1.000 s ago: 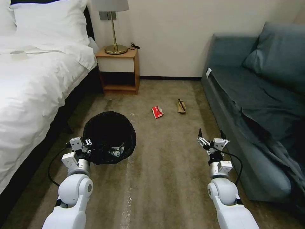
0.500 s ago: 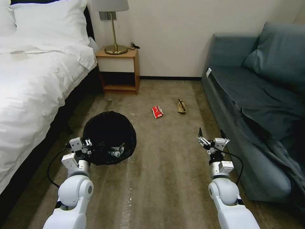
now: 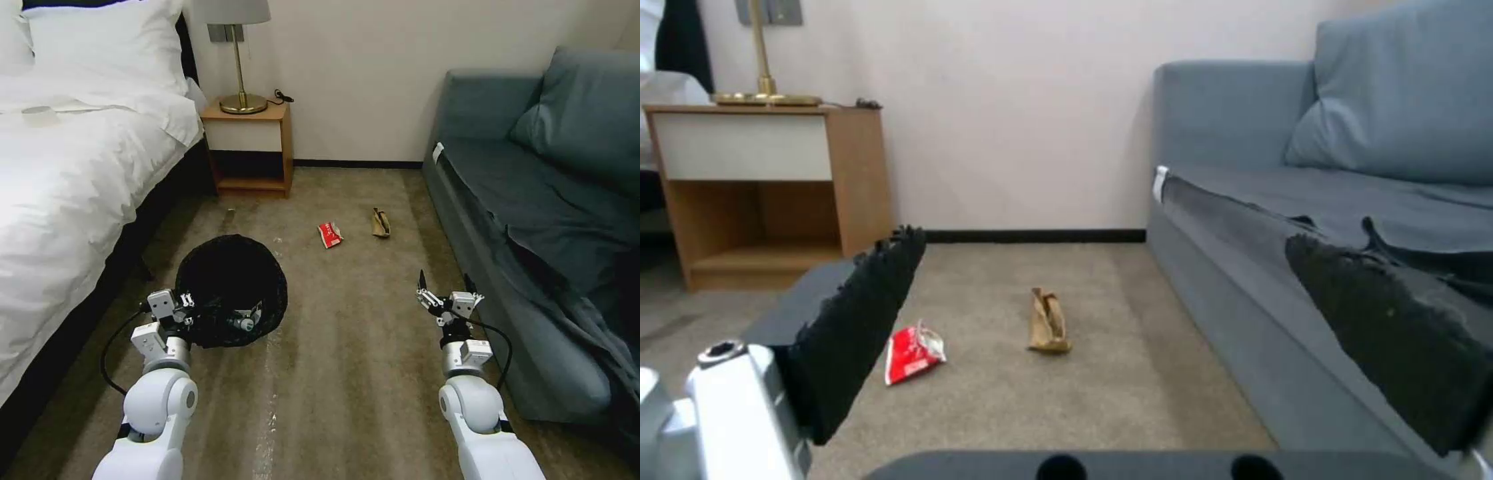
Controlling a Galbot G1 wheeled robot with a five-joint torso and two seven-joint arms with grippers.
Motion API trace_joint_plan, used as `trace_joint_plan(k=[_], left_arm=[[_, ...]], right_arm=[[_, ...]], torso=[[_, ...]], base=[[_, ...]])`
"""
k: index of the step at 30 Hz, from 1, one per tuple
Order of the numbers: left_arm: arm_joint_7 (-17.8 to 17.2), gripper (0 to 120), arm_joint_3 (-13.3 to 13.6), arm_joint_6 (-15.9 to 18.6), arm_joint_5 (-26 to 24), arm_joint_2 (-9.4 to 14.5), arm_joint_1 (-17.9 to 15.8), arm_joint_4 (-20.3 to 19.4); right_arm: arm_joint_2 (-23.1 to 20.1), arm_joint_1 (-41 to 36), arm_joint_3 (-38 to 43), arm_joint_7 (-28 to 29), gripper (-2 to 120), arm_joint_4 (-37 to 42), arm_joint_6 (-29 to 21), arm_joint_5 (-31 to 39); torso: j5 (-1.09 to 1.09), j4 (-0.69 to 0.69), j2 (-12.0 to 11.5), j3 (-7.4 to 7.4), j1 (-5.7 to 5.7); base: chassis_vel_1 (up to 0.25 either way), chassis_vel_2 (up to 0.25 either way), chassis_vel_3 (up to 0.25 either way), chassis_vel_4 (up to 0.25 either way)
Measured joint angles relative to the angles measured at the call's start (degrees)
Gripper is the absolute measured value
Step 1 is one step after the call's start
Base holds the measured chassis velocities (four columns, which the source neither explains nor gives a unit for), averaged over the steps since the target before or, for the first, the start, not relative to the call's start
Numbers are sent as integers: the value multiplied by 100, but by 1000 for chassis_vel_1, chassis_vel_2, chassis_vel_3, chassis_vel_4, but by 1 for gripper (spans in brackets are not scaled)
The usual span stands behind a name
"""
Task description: Pick up the trash bin, then pick up the garbage on the floor and place it into the trash bin.
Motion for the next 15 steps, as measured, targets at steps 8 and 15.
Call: trace_joint_plan(k=[8, 15], left_arm=[[10, 5, -15, -21, 1, -11, 2, 41], [20, 5, -25, -27, -1, -6, -6, 49]], right_arm=[[18, 10, 3, -11, 100, -44, 1, 5], [29, 19, -6, -11, 100, -79, 5, 6]], torso=[[0, 0, 0, 0, 0], [0, 0, 0, 1, 0]], base=[[-13, 7, 12, -7], [-64, 60, 61, -63]])
